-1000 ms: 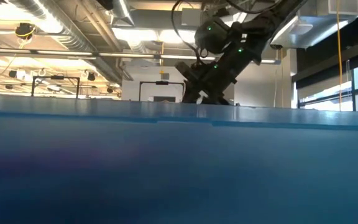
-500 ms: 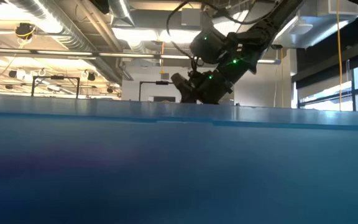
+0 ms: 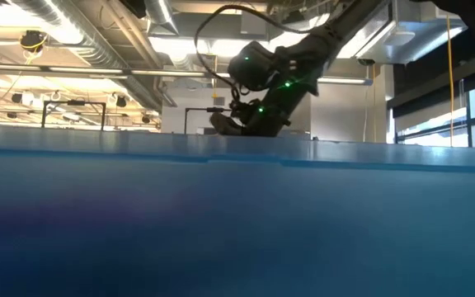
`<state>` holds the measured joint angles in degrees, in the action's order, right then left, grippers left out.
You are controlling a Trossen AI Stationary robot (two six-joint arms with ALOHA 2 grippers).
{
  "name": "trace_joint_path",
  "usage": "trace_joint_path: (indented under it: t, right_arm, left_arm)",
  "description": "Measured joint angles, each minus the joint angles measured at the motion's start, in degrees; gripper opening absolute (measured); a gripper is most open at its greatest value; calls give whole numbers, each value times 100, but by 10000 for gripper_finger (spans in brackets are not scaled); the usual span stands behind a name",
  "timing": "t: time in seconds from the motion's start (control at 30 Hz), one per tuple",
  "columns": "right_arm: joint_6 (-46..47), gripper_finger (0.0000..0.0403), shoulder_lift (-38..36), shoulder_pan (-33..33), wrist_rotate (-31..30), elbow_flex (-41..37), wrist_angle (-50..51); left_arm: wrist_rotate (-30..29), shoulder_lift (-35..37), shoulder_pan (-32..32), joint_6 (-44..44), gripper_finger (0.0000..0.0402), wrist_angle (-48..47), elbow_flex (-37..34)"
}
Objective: Pick & place school supplies into a supply box
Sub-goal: Put the black pen into the blue supply box
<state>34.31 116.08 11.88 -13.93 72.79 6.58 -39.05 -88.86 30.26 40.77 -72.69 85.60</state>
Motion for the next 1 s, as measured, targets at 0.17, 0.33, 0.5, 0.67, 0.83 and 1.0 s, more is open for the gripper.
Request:
trace_joint_path:
  t: [0.17, 0.33, 0.5, 0.67, 0.83, 1.0]
  right_arm:
    - [-86, 164, 62, 3, -450, 430, 906]
    - [429, 164, 62, 39, -448, 451, 985]
    - [711, 164, 202, 24, -413, 440, 1015]
    - [727, 164, 329, 17, -402, 449, 992]
    - [908, 164, 455, 17, -401, 451, 975]
    - [1075, 165, 565, 13, -347, 459, 923]
  left_arm:
    - [3, 0, 0, 46, 141, 0, 0]
    - [7, 0, 0, 46, 141, 0, 0]
    - [7, 0, 0, 46, 141, 0, 0]
    - [11, 0, 2, 46, 141, 2, 0]
    - [16, 0, 2, 48, 141, 4, 0]
    - [16, 0, 2, 47, 141, 4, 0]
